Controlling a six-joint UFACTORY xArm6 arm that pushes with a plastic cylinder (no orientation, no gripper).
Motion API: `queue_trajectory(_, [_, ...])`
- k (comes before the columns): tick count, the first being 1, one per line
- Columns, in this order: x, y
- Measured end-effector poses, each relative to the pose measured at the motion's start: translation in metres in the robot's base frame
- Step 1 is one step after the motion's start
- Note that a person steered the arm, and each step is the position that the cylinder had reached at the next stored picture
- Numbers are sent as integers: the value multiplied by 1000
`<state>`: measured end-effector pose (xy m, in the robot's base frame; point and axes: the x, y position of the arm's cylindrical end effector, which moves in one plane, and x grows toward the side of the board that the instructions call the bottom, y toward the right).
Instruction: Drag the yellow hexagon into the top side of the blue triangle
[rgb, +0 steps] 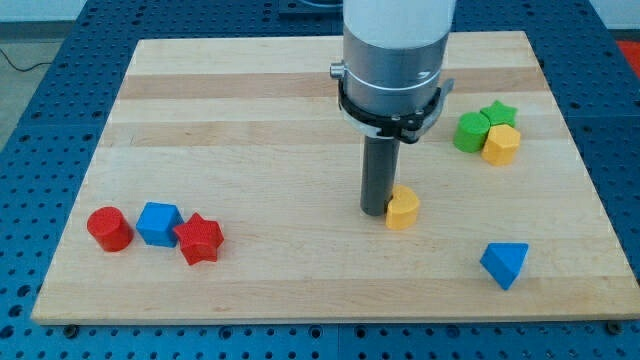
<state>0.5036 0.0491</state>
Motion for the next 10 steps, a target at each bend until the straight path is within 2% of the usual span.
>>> queue_trajectory(3, [0, 15])
queue_trajectory(6, [0, 62])
queue_trajectory(10, [0, 79])
